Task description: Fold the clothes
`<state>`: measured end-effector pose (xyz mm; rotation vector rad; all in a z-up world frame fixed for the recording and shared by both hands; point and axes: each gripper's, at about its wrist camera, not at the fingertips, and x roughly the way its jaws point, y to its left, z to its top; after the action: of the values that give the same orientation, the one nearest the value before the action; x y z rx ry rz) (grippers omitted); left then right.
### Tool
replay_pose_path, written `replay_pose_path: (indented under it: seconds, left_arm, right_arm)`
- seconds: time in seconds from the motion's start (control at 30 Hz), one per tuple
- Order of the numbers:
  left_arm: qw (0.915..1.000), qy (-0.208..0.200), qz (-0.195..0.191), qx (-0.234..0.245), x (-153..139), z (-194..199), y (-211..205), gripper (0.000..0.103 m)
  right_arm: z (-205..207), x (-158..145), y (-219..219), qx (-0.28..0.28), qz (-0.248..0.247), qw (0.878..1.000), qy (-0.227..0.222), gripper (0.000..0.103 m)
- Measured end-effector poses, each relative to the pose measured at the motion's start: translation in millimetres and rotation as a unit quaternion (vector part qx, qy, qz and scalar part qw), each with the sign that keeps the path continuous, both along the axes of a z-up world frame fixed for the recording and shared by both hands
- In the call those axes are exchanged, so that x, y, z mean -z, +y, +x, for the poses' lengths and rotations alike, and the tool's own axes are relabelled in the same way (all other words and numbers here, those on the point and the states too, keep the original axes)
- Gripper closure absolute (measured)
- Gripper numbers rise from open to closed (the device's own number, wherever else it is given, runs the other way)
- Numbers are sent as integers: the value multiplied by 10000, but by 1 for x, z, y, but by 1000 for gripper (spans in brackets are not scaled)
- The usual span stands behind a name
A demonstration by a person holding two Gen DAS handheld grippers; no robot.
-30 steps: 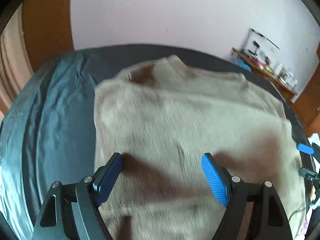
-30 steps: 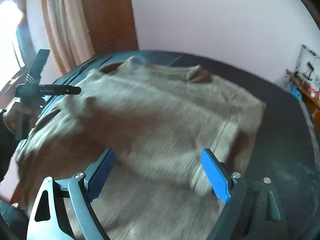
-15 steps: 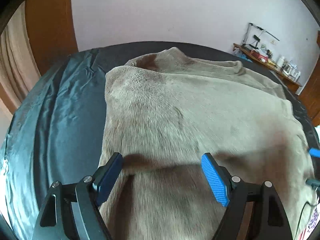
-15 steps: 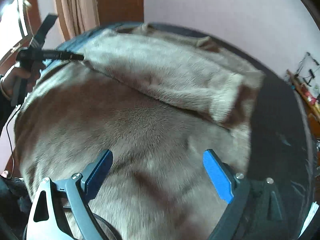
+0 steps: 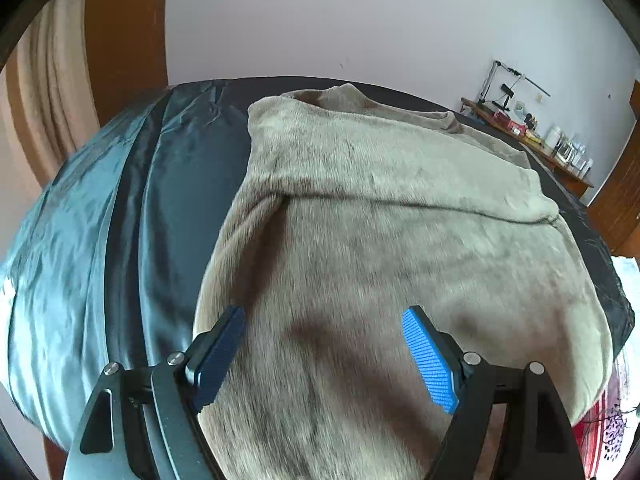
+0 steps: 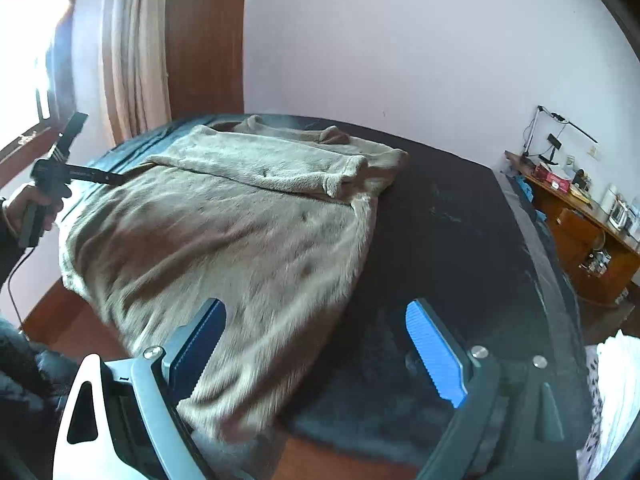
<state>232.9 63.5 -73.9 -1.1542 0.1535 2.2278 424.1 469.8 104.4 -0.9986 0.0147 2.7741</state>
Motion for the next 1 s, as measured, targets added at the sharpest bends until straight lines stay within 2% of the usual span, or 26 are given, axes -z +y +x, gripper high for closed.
replay_pose_path:
  seconds: [0.13,0.2,0.23,0.27,0.4,0.5,0.57,0.63,0.73,0.8,0.83,0.87,0.9,0.93,0.97,1.0]
  left_arm:
    - [9997,-79,209,-17,7,18,-8,20]
    - [9995,-113,298,-26,9,23,-12,20]
    - [9993,-133,359,-28,9,25,-15,20]
    - [9990,-154,421,-30,9,27,-17,20]
    - [9979,-152,628,-37,8,35,-29,20]
    - [9974,-84,717,-30,6,41,-38,20]
    - [9972,-68,738,-23,6,44,-43,20]
    - [9971,-88,755,-54,8,46,-49,20]
    - [9962,-148,855,-85,13,49,-59,20]
    - [9951,-170,979,-20,14,53,-66,20]
    - [9946,-169,1029,23,14,55,-70,20]
    - [9944,-145,1042,66,13,57,-75,20]
    - [9945,-109,1033,105,12,59,-79,20]
    - [9946,-87,1021,153,11,62,-84,20]
    - [9947,-67,1009,203,11,65,-90,20]
    - [9947,-77,997,257,10,66,-95,20]
  right_arm:
    - [32,20,-16,-271,-219,9992,-170,12]
    - [37,37,-26,-489,-331,9976,-372,26]
    - [40,46,-31,-596,-367,9964,-480,41]
    - [41,54,-35,-696,-420,9950,-581,46]
    - [39,83,-39,-916,-815,9892,-802,46]
    - [30,98,-30,-796,-1120,9869,-849,42]
    - [25,105,-22,-671,-1265,9863,-817,30]
    - [20,108,-13,-616,-1563,9835,-672,23]
    - [9,111,-6,-646,-1925,9777,-541,23]
    - [1,111,-9,-730,-1932,9769,-549,24]
    - [-2,112,-11,-781,-1928,9765,-566,34]
    - [-6,112,-15,-839,-1890,9764,-620,54]
    - [-9,113,-19,-885,-1824,9768,-695,61]
    - [-11,113,-23,-937,-1766,9768,-764,73]
    - [-11,113,-27,-1003,-1715,9767,-808,81]
    - [-10,110,-30,-1093,-1678,9764,-806,81]
